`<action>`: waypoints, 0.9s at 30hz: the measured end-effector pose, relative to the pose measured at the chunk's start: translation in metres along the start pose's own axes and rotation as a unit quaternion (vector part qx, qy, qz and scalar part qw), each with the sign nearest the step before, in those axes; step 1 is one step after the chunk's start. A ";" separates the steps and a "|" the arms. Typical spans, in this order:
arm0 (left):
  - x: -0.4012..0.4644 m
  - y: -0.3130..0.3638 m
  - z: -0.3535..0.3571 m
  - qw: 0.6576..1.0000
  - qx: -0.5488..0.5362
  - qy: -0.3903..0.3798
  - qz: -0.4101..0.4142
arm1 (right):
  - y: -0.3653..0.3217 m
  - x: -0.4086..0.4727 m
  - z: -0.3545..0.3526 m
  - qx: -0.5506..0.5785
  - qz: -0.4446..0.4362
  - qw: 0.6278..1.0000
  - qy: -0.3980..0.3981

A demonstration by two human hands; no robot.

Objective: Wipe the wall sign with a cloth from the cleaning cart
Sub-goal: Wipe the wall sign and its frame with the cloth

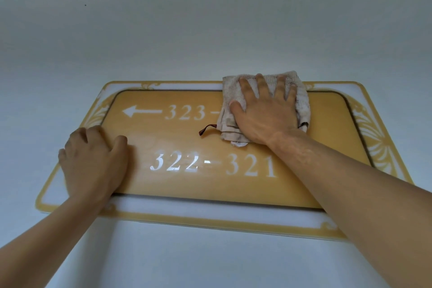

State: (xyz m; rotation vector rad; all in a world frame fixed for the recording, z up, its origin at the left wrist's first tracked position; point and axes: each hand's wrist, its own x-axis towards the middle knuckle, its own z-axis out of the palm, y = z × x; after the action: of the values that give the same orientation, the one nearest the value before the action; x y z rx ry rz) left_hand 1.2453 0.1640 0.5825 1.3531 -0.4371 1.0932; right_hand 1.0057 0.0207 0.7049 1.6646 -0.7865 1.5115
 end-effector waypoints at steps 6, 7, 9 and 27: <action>0.002 -0.001 0.000 1.000 0.001 0.007 0.005 | -0.016 0.003 0.002 0.004 -0.008 1.000 0.003; 0.002 -0.002 0.000 1.000 0.000 0.008 0.003 | -0.017 0.004 0.002 0.003 -0.008 1.000 0.004; 0.004 -0.002 0.000 1.000 -0.002 0.007 0.002 | -0.017 0.005 0.001 -0.001 -0.006 1.000 0.007; 0.003 -0.009 -0.001 0.999 -0.045 0.004 0.001 | -0.055 0.009 0.008 -0.004 -0.005 1.000 0.010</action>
State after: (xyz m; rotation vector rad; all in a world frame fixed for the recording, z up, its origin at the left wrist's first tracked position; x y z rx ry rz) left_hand 1.2539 0.1670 0.5798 1.2690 -0.4752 1.0680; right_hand 1.0565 0.0440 0.7067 1.6434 -0.7713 1.5147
